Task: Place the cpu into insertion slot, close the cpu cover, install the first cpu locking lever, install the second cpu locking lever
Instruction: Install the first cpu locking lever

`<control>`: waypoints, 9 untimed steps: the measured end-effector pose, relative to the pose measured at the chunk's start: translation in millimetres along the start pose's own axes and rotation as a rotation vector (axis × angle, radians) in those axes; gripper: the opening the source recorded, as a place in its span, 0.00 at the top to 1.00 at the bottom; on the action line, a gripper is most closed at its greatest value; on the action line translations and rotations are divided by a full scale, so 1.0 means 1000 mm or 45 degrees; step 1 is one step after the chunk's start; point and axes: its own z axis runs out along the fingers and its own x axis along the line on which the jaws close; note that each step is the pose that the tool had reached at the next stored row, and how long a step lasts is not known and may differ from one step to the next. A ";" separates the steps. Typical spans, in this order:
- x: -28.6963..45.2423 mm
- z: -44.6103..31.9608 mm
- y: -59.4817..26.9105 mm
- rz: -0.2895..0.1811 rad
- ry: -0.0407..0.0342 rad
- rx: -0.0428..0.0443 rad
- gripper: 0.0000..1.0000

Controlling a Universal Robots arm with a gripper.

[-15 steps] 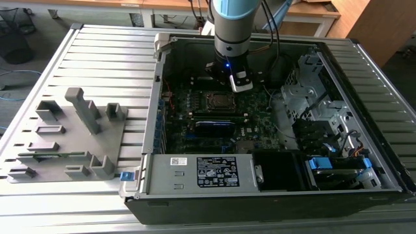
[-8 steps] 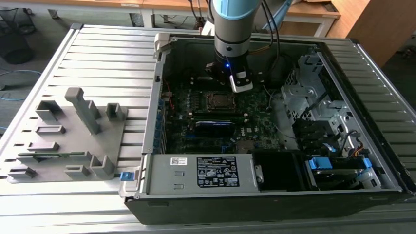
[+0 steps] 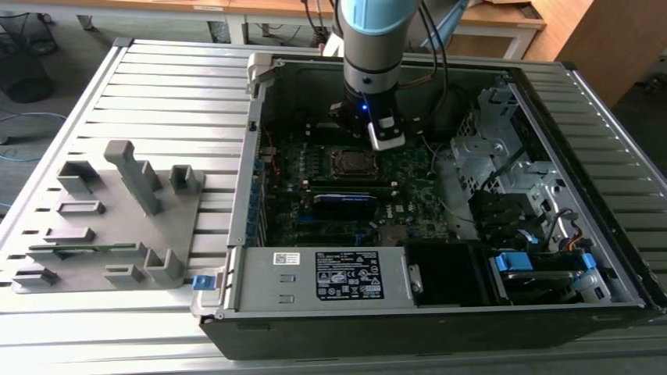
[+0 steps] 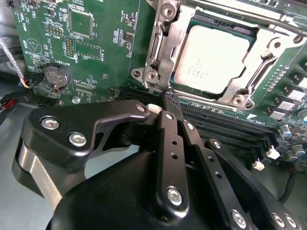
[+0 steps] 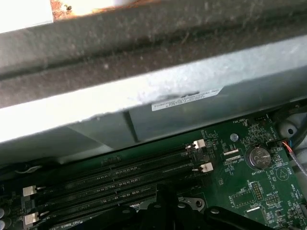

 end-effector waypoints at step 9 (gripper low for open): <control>0.0000 0.0011 -0.0004 0.001 0.0026 -0.011 0.89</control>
